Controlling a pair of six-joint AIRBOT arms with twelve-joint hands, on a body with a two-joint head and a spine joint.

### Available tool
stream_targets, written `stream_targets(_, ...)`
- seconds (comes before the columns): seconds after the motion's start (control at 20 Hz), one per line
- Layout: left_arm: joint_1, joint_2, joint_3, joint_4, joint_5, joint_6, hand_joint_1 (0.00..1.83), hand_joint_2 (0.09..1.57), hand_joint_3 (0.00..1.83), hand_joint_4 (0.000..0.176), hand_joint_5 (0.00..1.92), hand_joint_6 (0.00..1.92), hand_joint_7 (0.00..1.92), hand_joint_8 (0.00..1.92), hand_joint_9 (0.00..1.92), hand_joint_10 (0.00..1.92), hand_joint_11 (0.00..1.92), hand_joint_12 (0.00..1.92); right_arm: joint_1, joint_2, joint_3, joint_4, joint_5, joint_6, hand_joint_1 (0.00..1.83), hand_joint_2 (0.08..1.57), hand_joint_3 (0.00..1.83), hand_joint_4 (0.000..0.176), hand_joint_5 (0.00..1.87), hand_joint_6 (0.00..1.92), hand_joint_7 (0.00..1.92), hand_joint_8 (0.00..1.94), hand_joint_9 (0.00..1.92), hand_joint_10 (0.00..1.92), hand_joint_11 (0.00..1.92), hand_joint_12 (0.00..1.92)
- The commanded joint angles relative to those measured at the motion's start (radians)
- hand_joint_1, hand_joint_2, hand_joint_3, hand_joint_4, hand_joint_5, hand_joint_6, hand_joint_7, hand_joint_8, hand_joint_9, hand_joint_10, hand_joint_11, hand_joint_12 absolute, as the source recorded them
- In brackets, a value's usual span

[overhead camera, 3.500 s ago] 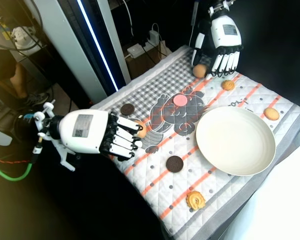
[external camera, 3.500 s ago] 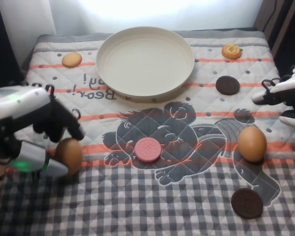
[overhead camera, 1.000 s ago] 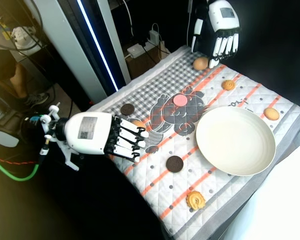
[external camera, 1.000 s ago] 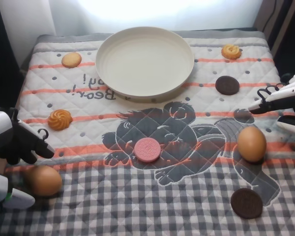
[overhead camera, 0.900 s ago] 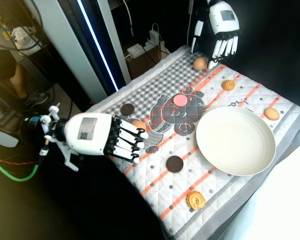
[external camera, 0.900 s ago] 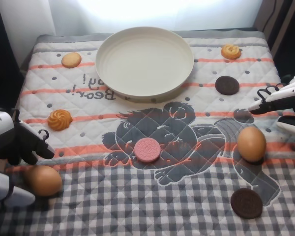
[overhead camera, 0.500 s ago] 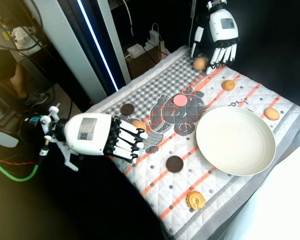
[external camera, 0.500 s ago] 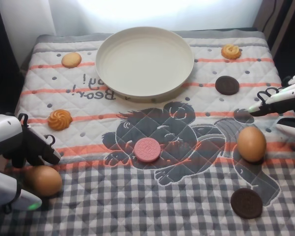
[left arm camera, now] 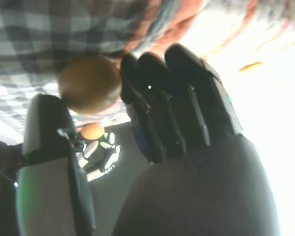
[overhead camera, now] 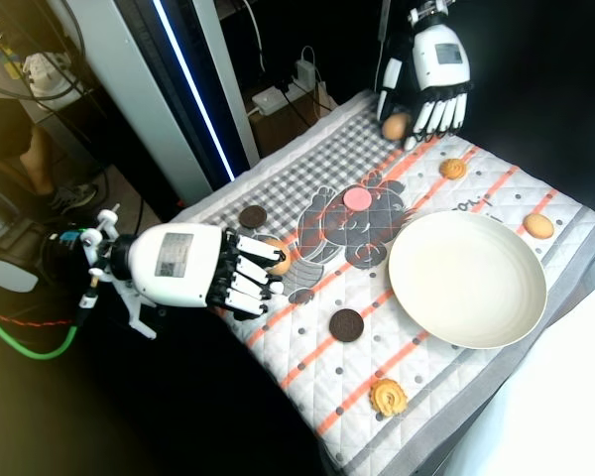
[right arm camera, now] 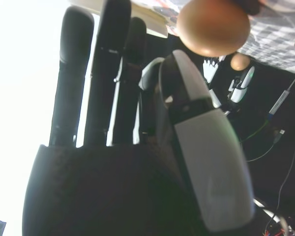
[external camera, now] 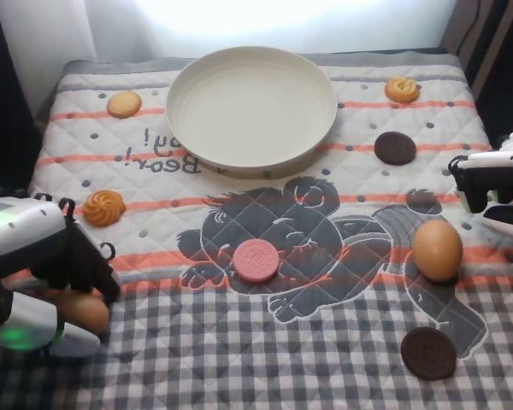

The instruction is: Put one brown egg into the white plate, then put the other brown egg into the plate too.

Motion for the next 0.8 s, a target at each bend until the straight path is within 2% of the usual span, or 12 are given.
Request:
stream_targets(0.0,-0.014,-0.004,0.011,-0.005,-0.096,0.0,1.24,1.1,0.0,0.0,1.18,0.39,0.84,1.34,0.74,1.5,0.69,1.64,0.003,0.0,0.004,0.03,0.111,0.001,0.87,1.38,0.0,0.0,0.54,1.64,1.03,0.0,1.03,0.73,0.88,1.34)
stream_targets(0.1,-0.022,-0.01,0.027,-0.021,-0.099,0.0,1.26,1.14,0.0,0.0,1.11,0.47,0.83,1.43,0.8,1.42,0.78,1.54,0.003,0.0,0.004,0.031,0.111,0.001,0.87,1.39,0.0,0.0,0.53,1.65,1.05,0.0,1.06,0.72,0.89,1.35)
stream_targets(0.15,-0.023,-0.011,0.032,-0.028,-0.099,0.0,1.26,1.13,0.0,0.0,1.13,0.42,0.85,1.41,0.85,1.28,0.79,1.45,0.003,-0.001,0.004,0.031,0.111,0.001,0.78,1.44,0.0,0.0,0.6,0.63,1.05,0.01,1.04,0.85,0.89,1.46)
stream_targets(0.2,-0.023,-0.012,0.038,-0.039,-0.1,0.0,1.26,1.12,0.0,0.0,1.16,0.36,0.87,1.39,0.87,1.24,0.79,1.46,0.003,-0.001,0.004,0.031,0.111,0.001,0.75,1.46,0.0,0.0,0.71,0.2,1.06,0.0,1.02,0.84,0.87,1.43)
stream_targets(0.25,-0.023,-0.012,0.04,-0.042,-0.101,0.0,1.26,1.12,0.0,0.0,1.18,0.32,0.87,1.38,0.86,1.23,0.78,1.47,0.003,-0.001,0.004,0.031,0.111,0.001,0.73,1.46,0.0,0.0,0.75,0.06,1.07,0.0,1.03,0.86,0.87,1.46)
stream_targets(0.3,-0.023,-0.013,0.044,-0.048,-0.106,0.0,1.27,1.12,0.0,0.0,1.19,0.3,0.88,1.37,0.86,1.19,0.78,1.44,0.003,-0.001,0.004,0.031,0.111,0.001,0.86,1.36,0.0,0.012,0.64,1.23,1.07,0.01,1.07,0.73,0.9,1.38)
stream_targets(0.4,-0.037,-0.021,0.051,-0.051,-0.12,0.0,1.26,1.12,0.0,0.0,1.19,0.3,0.87,1.38,0.88,1.08,0.77,1.34,0.003,-0.001,0.004,0.031,0.111,0.001,0.65,1.47,0.01,0.0,0.71,0.19,1.06,0.0,1.06,0.75,0.85,1.46)
stream_targets(0.5,-0.099,-0.059,0.083,-0.038,-0.14,0.0,1.26,1.13,0.0,0.0,1.13,0.4,0.88,1.38,0.9,1.05,0.79,1.33,0.003,0.0,0.006,0.031,0.111,0.001,0.66,1.47,0.0,0.0,0.76,0.02,1.07,0.0,1.05,0.7,0.84,1.43)
stream_targets(0.55,-0.145,-0.088,0.11,-0.018,-0.134,0.0,1.26,1.13,0.0,0.0,1.11,0.47,0.87,1.39,0.9,1.03,0.77,1.29,0.003,-0.001,0.008,0.031,0.111,0.001,0.83,1.37,0.0,0.039,0.64,1.22,1.08,0.01,1.09,0.38,0.75,1.16)
stream_targets(0.6,-0.18,-0.109,0.129,-0.005,-0.123,0.0,1.26,1.14,0.0,0.0,1.08,0.52,0.85,1.41,0.87,0.97,0.74,1.23,0.003,-0.002,0.009,0.031,0.111,0.001,0.78,1.38,0.0,0.093,0.54,1.57,1.09,0.0,1.06,0.14,0.64,0.74)
stream_targets(0.7,-0.321,-0.215,0.235,0.039,-0.047,0.0,1.26,1.13,0.0,0.0,1.04,0.64,0.89,1.36,0.89,0.82,0.71,1.15,0.003,-0.004,0.013,0.03,0.111,0.001,0.74,1.4,0.0,0.127,0.5,1.69,1.11,0.0,1.05,0.01,0.7,0.33)
stream_targets(0.75,-0.391,-0.274,0.297,0.052,-0.011,0.0,1.25,1.15,0.0,0.0,1.01,0.69,0.87,1.39,0.88,0.9,0.71,1.25,0.003,-0.005,0.015,0.03,0.112,0.001,0.74,1.4,0.0,0.132,0.5,1.69,1.12,0.0,1.08,0.0,0.74,0.39)
